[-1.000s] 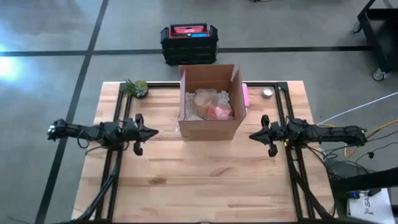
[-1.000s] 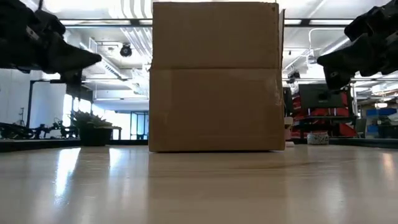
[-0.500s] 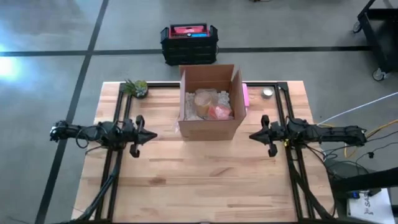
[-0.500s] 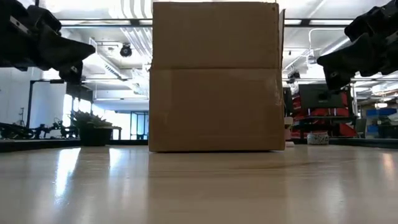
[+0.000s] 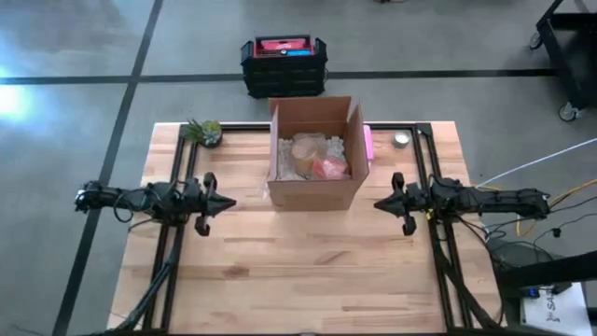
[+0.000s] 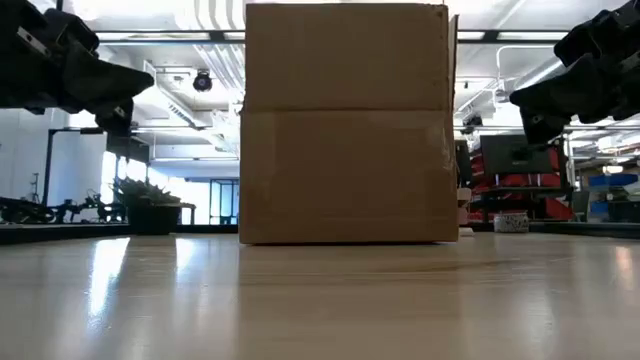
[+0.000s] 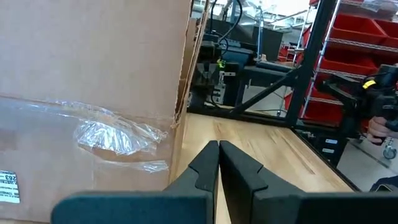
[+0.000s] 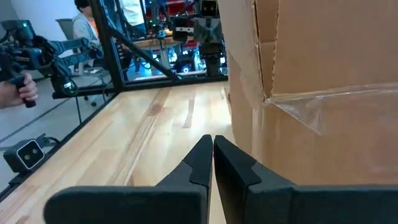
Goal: Wrap mug
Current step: Return to Home Position
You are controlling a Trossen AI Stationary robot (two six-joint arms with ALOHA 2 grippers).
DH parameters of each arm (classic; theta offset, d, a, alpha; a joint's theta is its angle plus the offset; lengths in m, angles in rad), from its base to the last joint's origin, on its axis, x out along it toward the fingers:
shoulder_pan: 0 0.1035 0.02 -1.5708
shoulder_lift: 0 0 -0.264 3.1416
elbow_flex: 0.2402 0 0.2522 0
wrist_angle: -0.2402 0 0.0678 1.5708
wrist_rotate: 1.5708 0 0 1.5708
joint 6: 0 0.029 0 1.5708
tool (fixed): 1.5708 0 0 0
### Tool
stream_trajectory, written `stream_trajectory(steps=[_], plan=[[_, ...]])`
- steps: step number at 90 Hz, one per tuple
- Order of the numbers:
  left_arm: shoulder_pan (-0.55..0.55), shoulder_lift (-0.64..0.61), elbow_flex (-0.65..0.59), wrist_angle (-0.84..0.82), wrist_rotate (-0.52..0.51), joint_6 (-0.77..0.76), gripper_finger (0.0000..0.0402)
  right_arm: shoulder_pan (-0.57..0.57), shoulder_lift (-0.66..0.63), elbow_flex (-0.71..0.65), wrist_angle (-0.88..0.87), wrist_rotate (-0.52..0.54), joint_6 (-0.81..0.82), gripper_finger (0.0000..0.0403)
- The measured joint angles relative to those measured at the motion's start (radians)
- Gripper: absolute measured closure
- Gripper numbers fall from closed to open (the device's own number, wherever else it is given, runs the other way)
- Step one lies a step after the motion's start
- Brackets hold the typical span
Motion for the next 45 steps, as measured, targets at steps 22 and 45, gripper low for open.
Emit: stream_trajectory(steps=[22, 45], plan=[[0.000, 0.001, 0.000, -0.001, 0.000, -0.002, 0.0402, 0.000, 0.000, 0.000, 0.000, 0.000, -0.003, 0.0403], [0.000, 0.000, 0.000, -0.002, 0.000, 0.008, 0.0402, 0.000, -0.046, 0.000, -0.001, 0.011, -0.026, 0.0403]])
